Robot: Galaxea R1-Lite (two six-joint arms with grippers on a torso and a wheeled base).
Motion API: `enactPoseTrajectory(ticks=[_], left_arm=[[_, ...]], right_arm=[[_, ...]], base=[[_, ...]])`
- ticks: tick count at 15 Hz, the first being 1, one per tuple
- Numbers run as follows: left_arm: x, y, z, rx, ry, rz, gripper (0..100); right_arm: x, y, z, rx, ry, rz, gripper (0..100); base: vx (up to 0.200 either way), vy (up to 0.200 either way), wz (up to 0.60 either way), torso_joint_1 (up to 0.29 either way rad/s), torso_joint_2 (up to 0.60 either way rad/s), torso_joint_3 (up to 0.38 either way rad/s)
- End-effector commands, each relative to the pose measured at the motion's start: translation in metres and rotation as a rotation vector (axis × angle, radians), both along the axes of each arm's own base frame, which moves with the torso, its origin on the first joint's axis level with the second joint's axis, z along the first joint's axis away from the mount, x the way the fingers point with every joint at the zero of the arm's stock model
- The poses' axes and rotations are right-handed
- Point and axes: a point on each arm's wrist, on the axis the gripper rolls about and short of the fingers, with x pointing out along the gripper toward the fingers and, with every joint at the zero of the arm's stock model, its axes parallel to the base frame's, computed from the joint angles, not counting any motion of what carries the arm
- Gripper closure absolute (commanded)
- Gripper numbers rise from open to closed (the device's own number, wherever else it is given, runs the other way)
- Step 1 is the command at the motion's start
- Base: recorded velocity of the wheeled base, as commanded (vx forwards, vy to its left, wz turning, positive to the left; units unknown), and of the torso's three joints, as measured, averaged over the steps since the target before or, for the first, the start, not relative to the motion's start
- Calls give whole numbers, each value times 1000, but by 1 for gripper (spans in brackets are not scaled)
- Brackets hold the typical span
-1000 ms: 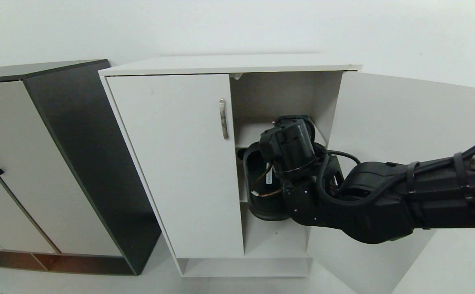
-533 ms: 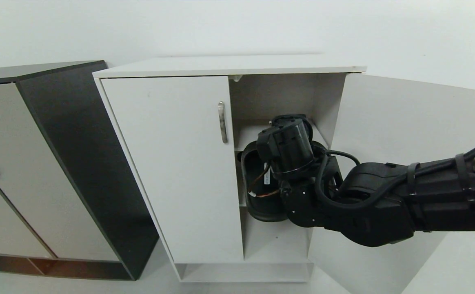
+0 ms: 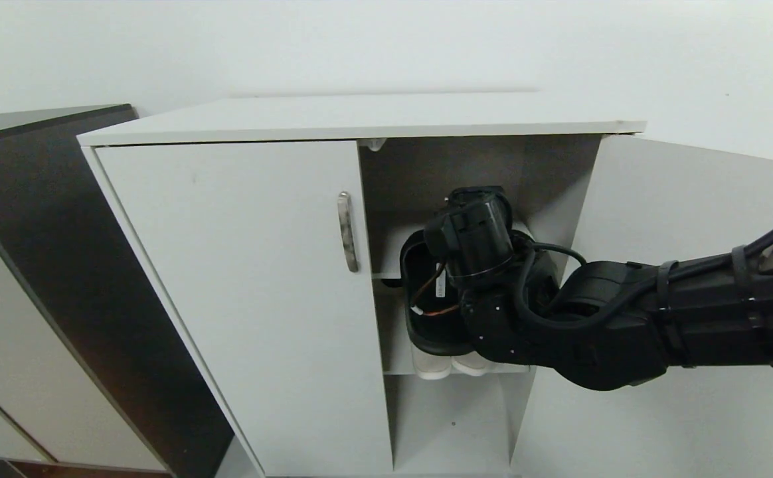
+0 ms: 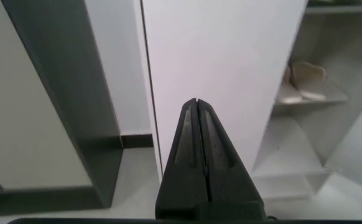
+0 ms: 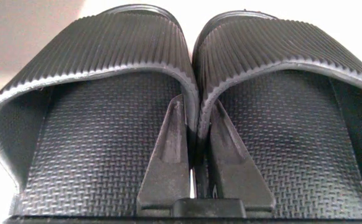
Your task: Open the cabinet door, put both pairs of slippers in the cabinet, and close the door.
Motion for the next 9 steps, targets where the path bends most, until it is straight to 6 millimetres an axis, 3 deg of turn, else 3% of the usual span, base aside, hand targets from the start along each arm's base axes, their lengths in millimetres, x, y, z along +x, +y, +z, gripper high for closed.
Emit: enactPoseTrajectory(ticks=[1, 2, 9], left_arm=[[0, 0, 0, 0, 1, 0, 100], [0, 0, 0, 0, 1, 0, 100], [0, 0, 0, -2, 1, 0, 100]], right_arm=[[1, 1, -3, -4, 3, -1, 100], [1, 2, -5, -11, 7, -1, 100], [12, -4, -11, -42, 11, -14, 100]], base=[[200, 0, 0, 2, -2, 2], [200, 0, 0, 2, 2, 2], [0, 0, 0, 0, 0, 0]])
